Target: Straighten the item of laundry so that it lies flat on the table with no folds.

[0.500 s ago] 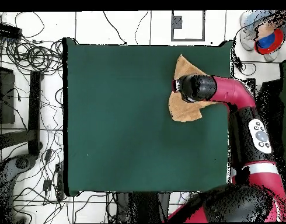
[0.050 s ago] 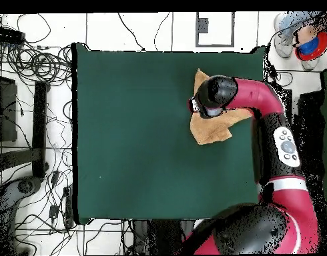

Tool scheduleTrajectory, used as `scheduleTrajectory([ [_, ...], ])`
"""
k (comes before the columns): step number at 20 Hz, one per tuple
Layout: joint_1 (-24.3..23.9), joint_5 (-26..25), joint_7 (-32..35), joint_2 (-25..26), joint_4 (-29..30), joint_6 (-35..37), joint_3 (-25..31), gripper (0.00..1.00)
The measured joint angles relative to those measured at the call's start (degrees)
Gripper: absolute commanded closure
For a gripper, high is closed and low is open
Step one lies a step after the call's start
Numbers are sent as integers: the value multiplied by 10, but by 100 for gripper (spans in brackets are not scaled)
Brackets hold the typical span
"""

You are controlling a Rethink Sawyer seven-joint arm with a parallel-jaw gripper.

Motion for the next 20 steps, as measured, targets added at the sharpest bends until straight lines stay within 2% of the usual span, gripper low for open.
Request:
scheduleTrajectory([
  [7,55,-37,-5,2,-44,189,-4,100],
  [10,73,-62,-19,3,-65,244,-4,100],
  [14,79,-76,-36,3,-80,258,-4,100],
  [20,69,-76,-44,4,-83,216,-3,100],
])
